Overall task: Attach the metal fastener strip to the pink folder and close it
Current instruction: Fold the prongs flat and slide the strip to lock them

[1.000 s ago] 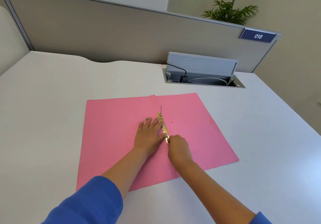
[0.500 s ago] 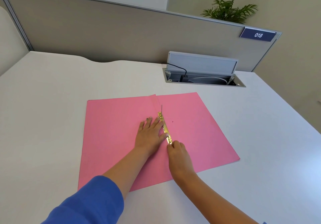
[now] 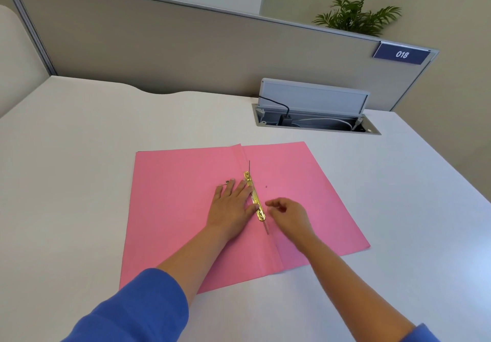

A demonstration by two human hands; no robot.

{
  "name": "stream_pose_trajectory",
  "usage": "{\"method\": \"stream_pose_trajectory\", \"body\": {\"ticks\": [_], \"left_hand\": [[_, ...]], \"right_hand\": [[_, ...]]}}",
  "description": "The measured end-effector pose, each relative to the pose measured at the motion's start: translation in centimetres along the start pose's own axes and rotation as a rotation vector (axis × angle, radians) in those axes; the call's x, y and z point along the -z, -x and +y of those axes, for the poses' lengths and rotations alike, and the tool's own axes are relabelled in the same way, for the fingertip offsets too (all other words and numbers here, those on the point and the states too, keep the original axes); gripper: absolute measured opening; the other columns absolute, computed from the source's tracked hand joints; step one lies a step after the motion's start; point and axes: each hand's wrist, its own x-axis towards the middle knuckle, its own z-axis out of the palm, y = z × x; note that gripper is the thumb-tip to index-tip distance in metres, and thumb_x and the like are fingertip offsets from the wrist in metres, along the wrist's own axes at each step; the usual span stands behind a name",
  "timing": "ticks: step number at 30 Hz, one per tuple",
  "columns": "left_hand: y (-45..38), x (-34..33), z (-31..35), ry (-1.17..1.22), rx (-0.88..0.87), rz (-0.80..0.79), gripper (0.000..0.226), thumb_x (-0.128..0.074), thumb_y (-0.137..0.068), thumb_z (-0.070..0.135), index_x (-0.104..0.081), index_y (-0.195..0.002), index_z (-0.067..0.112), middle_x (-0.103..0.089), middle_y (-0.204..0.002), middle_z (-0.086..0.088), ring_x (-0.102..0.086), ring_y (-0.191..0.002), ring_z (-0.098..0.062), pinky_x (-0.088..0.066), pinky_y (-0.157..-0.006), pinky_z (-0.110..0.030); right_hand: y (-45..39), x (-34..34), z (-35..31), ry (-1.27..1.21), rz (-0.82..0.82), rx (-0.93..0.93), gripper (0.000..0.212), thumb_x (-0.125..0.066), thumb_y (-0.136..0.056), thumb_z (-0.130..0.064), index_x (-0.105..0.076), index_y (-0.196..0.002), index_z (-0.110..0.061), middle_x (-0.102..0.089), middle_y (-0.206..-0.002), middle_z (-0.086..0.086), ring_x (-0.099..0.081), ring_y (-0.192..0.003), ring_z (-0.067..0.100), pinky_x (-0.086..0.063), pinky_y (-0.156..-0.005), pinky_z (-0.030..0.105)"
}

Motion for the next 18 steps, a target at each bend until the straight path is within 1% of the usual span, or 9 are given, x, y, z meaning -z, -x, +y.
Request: {"method": "stream_pose_trajectory", "body": {"ticks": [3,5,7,8,9,11,12,15,18], "left_hand": [[0.1,0.0,0.0,-0.011,-0.003,-0.001,0.058,-0.028,-0.09,0.055,-0.026,-0.142,0.03,-0.021,-0.157,0.006,-0.008,-0.146,-0.02,-0.003,-0.117,-0.043],[0.2,0.1,0.1,-0.02,-0.007,-0.009,0.058,-0.027,-0.091,0.055,-0.024,-0.143,0.03,-0.019,-0.157,0.006,-0.007,-0.146,-0.021,-0.003,-0.117,-0.043],[0.2,0.2,0.1,-0.032,-0.01,-0.009,0.058,-0.026,-0.091,0.055,-0.024,-0.143,0.03,-0.018,-0.157,0.006,-0.007,-0.146,-0.022,-0.003,-0.117,-0.044],[0.2,0.2,0.2,-0.038,-0.011,-0.005,0.058,-0.026,-0.091,0.055,-0.024,-0.143,0.03,-0.018,-0.157,0.006,-0.008,-0.146,-0.022,-0.003,-0.117,-0.044],[0.2,0.3,0.2,-0.043,-0.013,0.0,0.058,-0.026,-0.091,0.055,-0.023,-0.143,0.03,-0.018,-0.157,0.006,-0.008,-0.146,-0.022,-0.003,-0.117,-0.044],[0.2,0.3,0.2,-0.047,-0.015,0.005,0.058,-0.026,-0.091,0.054,-0.023,-0.143,0.03,-0.018,-0.157,0.006,-0.008,-0.146,-0.022,-0.003,-0.117,-0.044],[0.2,0.3,0.2,-0.049,-0.016,0.007,0.058,-0.026,-0.091,0.054,-0.022,-0.144,0.03,-0.018,-0.157,0.006,-0.008,-0.146,-0.022,-0.003,-0.117,-0.043],[0.2,0.2,0.1,-0.055,-0.018,0.01,0.059,-0.026,-0.091,0.055,-0.022,-0.144,0.029,-0.018,-0.157,0.005,-0.008,-0.146,-0.023,-0.003,-0.117,-0.043],[0.1,0.1,0.1,-0.064,-0.02,0.009,0.06,-0.024,-0.091,0.056,-0.02,-0.145,0.029,-0.018,-0.158,0.005,-0.008,-0.146,-0.023,-0.003,-0.118,-0.044]], "right_hand": [[-2.8,0.2,-1.4,-0.21,-0.113,-0.052,0.028,-0.059,-0.087,-0.007,-0.064,-0.114,-0.006,-0.066,-0.114,0.01,-0.055,-0.094,0.013,-0.042,-0.077,0.019],[-4.6,-0.1,-2.0,-0.225,-0.153,-0.062,0.032,-0.059,-0.087,-0.006,-0.061,-0.119,-0.004,-0.063,-0.121,0.014,-0.054,-0.096,0.014,-0.043,-0.073,0.018],[-6.1,-0.5,-2.5,-0.205,-0.156,-0.059,0.034,-0.059,-0.087,-0.005,-0.059,-0.12,-0.002,-0.062,-0.12,0.015,-0.053,-0.098,0.016,-0.044,-0.081,0.022],[-6.7,-0.8,-2.7,-0.192,-0.156,-0.057,0.034,-0.059,-0.086,-0.004,-0.059,-0.12,-0.002,-0.064,-0.115,0.014,-0.053,-0.096,0.016,-0.044,-0.085,0.025],[-7.2,-1.0,-3.0,-0.176,-0.16,-0.054,0.034,-0.059,-0.086,-0.004,-0.059,-0.12,-0.002,-0.065,-0.104,0.011,-0.053,-0.092,0.016,-0.045,-0.084,0.025],[-8.0,-1.2,-3.5,-0.15,-0.174,-0.045,0.035,-0.06,-0.086,-0.005,-0.059,-0.121,-0.005,-0.056,-0.079,-0.001,-0.052,-0.078,0.011,-0.044,-0.07,0.021],[-8.2,-1.2,-3.7,-0.146,-0.18,-0.037,0.035,-0.06,-0.086,-0.006,-0.059,-0.121,-0.006,-0.051,-0.074,-0.003,-0.049,-0.072,0.009,-0.041,-0.064,0.019],[-8.9,-1.5,-3.9,-0.149,-0.199,-0.009,0.033,-0.06,-0.087,-0.005,-0.06,-0.12,-0.005,-0.048,-0.068,-0.003,-0.045,-0.066,0.007,-0.038,-0.06,0.016],[-9.3,-1.7,-4.1,-0.135,-0.224,0.017,0.029,-0.061,-0.086,-0.003,-0.063,-0.114,-0.001,-0.053,-0.073,0.001,-0.051,-0.076,0.013,-0.043,-0.069,0.018]]}}
